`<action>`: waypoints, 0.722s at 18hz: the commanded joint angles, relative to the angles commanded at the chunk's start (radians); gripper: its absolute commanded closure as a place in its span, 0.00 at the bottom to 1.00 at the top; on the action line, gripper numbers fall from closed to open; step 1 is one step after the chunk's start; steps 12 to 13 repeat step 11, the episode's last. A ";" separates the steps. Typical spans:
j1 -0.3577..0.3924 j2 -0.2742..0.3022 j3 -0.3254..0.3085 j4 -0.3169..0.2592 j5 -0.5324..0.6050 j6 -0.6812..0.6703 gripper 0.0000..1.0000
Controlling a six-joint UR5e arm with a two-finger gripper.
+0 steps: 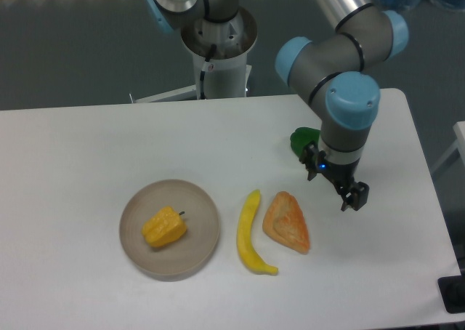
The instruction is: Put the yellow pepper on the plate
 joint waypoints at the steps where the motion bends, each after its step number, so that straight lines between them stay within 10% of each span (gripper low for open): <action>1: 0.000 -0.002 0.000 0.001 -0.002 0.003 0.00; 13: -0.001 -0.002 -0.012 0.002 0.000 0.009 0.00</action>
